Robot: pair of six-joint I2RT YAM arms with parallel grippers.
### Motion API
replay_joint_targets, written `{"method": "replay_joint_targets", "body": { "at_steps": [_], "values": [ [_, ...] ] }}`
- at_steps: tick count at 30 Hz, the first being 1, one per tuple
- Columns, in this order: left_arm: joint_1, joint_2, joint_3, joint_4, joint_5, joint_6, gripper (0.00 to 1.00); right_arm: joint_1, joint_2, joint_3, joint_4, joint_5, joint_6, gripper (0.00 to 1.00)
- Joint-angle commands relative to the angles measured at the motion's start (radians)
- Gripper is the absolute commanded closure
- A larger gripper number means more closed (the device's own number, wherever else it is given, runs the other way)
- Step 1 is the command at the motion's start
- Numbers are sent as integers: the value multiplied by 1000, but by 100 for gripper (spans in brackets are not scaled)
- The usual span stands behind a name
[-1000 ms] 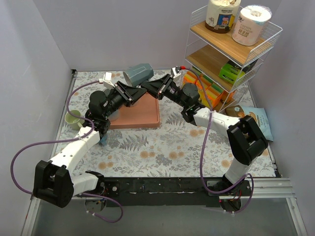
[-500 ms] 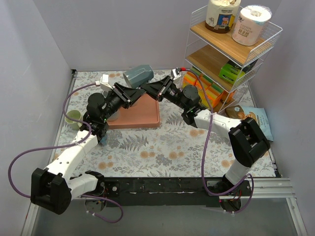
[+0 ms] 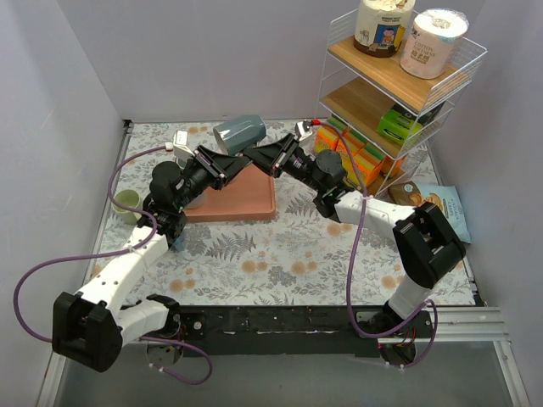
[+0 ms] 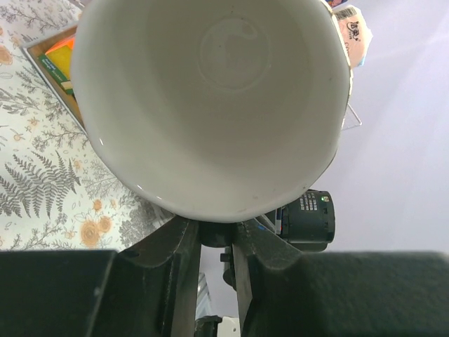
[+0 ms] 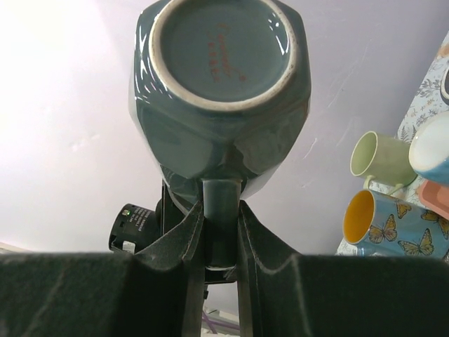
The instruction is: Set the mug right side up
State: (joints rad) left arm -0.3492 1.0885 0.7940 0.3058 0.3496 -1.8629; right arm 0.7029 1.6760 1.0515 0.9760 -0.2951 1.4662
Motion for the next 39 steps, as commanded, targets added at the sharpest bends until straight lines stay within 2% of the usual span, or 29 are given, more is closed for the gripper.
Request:
{"method": "replay_joint_targets", "body": {
  "at_steps": [1,7,10,11,14,20,39],
  "values": [
    [7,-36,48,-10,-46,41,100,20,-55,24,164,-85,22,99],
    [9,-45,59,-37,-34,19,100,18,-48,59,121,-99,8,81],
    [7,-58,63,-63,-52,21,100,15,-52,65,63,-101,-6,66],
    [9,-58,66,-72,-55,25,100,17,-59,58,38,-98,-12,56],
    [9,-58,79,-109,-60,30,100,17,-67,48,3,-92,-17,47],
    [9,-65,5,-122,-83,-10,100,7,-45,33,-11,-110,19,46],
    [12,86,215,-376,-172,100,100,-19,-93,-140,-43,-133,125,47]
  ]
}}
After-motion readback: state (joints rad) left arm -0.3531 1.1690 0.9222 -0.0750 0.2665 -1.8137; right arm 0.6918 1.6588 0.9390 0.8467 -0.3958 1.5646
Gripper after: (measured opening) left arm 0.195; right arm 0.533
